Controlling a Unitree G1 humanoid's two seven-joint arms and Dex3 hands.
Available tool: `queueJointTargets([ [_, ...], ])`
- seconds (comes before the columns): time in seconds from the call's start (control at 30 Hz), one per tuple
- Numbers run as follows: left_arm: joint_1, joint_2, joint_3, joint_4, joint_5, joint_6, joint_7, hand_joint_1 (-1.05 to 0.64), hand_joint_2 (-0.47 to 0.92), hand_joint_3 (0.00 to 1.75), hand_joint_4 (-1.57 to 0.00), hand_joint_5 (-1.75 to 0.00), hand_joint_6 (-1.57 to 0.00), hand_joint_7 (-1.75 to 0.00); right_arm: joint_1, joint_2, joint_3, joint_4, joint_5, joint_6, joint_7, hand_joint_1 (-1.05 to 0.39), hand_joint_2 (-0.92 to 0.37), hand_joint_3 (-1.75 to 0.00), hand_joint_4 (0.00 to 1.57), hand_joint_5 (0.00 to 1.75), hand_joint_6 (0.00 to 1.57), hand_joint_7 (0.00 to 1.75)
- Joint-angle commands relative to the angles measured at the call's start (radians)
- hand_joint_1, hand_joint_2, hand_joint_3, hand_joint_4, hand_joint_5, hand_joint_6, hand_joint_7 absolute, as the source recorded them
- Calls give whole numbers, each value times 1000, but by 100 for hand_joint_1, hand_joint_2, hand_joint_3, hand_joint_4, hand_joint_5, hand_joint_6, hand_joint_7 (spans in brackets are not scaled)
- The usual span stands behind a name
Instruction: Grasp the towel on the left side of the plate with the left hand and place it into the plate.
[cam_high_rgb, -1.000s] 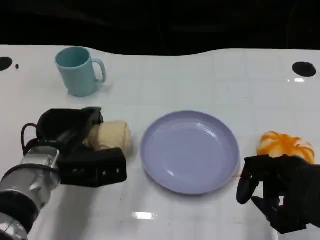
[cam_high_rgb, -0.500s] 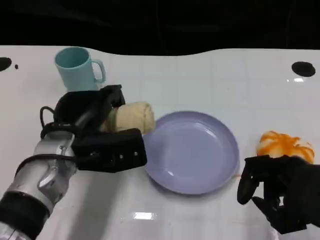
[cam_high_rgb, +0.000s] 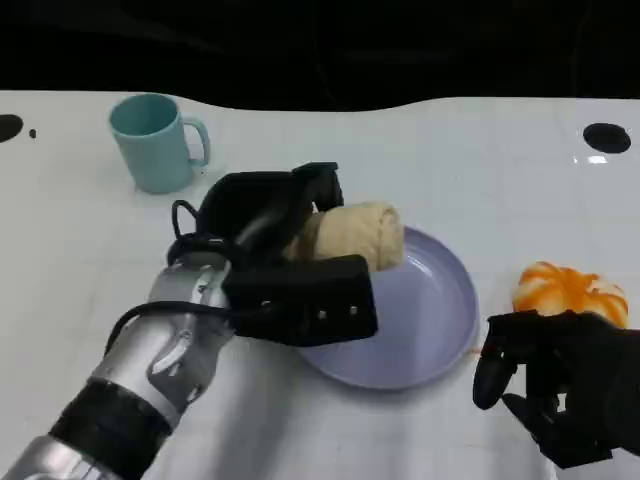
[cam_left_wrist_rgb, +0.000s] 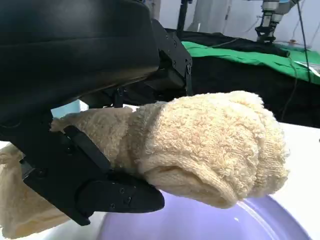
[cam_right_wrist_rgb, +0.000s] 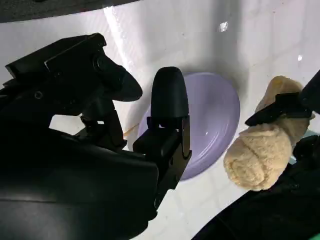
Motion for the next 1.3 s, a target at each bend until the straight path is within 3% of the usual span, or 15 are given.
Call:
queueJointTargets([
  [0.03, -30, -32, -27, 5, 23, 23, -24, -21, 52, 92, -90, -175, -62, -175, -1, -4, -6, -19, 4, 16, -2, 1, -59, -104, 70, 174, 70, 141],
  [0.2, -48, -69, -57, 47, 39, 18, -19, -21, 52, 90, -88, -175, -60, -175, -2, -2, -8, -11, 6, 3, -3, 1, -58, -105, 71, 174, 70, 142],
  [0.3, -58, -98, -74, 62, 52, 57, -44, -24, 62, 69, -85, -175, -57, -171, -1, -3, -5, -8, 5, -2, -3, 1, -58, -105, 71, 174, 70, 142],
  [0.33, -59, -107, -73, 65, 48, 70, -53, -25, 70, 55, -82, -175, -65, -126, 0, -3, -5, -8, 4, -2, -3, 1, -58, -106, 71, 174, 70, 142],
  [0.4, -61, -117, -73, 64, 41, 90, -80, -28, 86, 25, -70, -171, -82, -56, 3, 2, -8, -7, 11, -5, -3, 1, -58, -106, 72, 175, 70, 142],
  [0.47, -60, -119, -73, 59, 39, 98, -97, -29, 91, 15, -62, -165, -86, -32, 4, 5, -10, -7, 16, -7, -3, 1, -57, -107, 72, 175, 70, 143],
  [0.53, -63, -109, -79, 47, 35, 104, -148, -29, 92, 13, -60, -164, -87, -27, 4, 6, -10, -10, 17, 1, -2, 1, -57, -107, 73, 175, 70, 143],
  [0.57, -66, -101, -83, 39, 32, 108, -184, -37, 92, 13, -43, -131, -68, -17, 3, 5, -10, -12, 18, 7, -1, 1, -57, -107, 72, 175, 70, 143],
  [0.6, -66, -93, -89, 29, 34, 114, -216, -40, 92, 13, -42, -100, -59, -10, 3, 4, -11, -10, 17, 2, -1, 1, -57, -107, 72, 175, 70, 144],
  [0.63, -65, -88, -91, 21, 36, 118, -238, -53, 92, 12, -30, -69, -36, -4, 3, 1, -10, -8, 15, -3, -1, 1, -57, -107, 71, 175, 69, 144],
  [0.7, -58, -80, -92, 7, 41, 121, -253, -65, 92, 11, -17, -47, -17, -1, 3, -2, -9, -7, 10, -7, -2, 0, -57, -106, 70, 174, 68, 143],
  [0.87, -52, -59, -99, -21, 50, 119, -275, -77, 92, 14, -3, -37, -11, -1, 1, -7, -9, 0, 7, -10, 0, 0, -58, -104, 69, 174, 68, 141],
  [1.07, -39, -31, -86, -53, 27, 90, -279, -80, 92, 15, -6, -41, -11, 0, -1, -5, -12, 2, 12, -7, 3, 1, -59, -104, 69, 175, 69, 141],
  [1.3, 21, 6, -26, -153, -45, 52, -273, -68, 92, 22, -23, -52, -24, -6, 3, -11, -16, 13, 11, -34, 2, 1, -59, -104, 70, 174, 69, 142],
])
